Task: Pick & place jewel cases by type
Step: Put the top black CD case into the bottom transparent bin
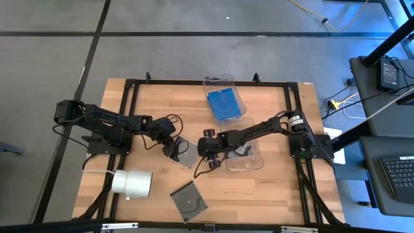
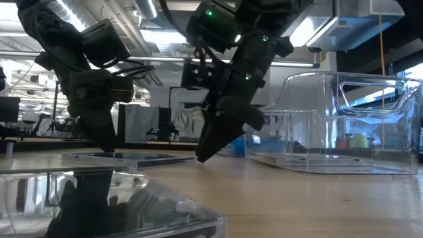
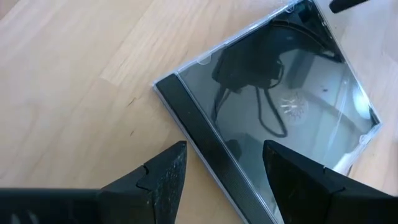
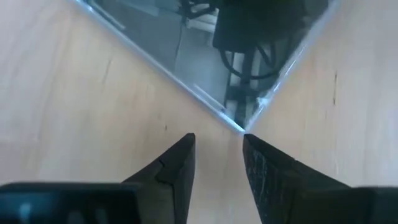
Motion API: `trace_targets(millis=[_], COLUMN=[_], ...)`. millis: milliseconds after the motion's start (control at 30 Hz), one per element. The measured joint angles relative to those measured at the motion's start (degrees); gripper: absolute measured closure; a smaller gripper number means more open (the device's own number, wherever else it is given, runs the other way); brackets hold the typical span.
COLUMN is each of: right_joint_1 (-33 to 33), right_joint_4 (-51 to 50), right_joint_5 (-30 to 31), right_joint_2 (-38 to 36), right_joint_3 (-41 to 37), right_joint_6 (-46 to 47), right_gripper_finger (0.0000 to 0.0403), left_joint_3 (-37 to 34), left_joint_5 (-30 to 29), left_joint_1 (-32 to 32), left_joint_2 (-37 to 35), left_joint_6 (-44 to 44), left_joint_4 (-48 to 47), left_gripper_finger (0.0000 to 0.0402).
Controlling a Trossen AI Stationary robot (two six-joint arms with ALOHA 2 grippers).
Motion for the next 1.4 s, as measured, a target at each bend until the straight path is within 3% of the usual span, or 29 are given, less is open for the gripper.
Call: trace_targets(millis=[233, 433, 800, 1033, 1400], right_joint_1=[-5.37, -6.56, -6.38, -6.4, -6.51], right_joint_4=[0.47, 0.99, 2.95, 2.82, 2.84], right_joint_5=[-8.05, -15.54, -15.96, -15.96, -15.68], right_joint_2=[0.22, 0.76, 1.68, 1.9, 2.01], right_joint_3=[0.0, 0.0, 0.04, 0.13, 0.13], right_joint_6=[4.45, -0.56, -1.32, -1.5, -2.92], right_gripper_finger=[0.0264, 0.0264, 0.0264, 0.0264, 0.0264], left_joint_3=[0.0, 0.0, 1.46, 3.28, 3.41], left_joint_5=[0.2, -0.13, 0.23, 3.93, -10.14], left_joint_1=[0.0, 0.0, 0.8, 0.35, -12.38], left_joint_2=[0.02, 0.02, 0.02, -2.68, -9.44], left_joint_6=[1.17, 4.05, 3.38, -0.3, 5.65], left_joint_4=[-0.04, 0.0, -0.83, -10.7, -15.61], left_gripper_finger=[0.0194, 0.0194, 0.0196, 0.0197, 0.0205])
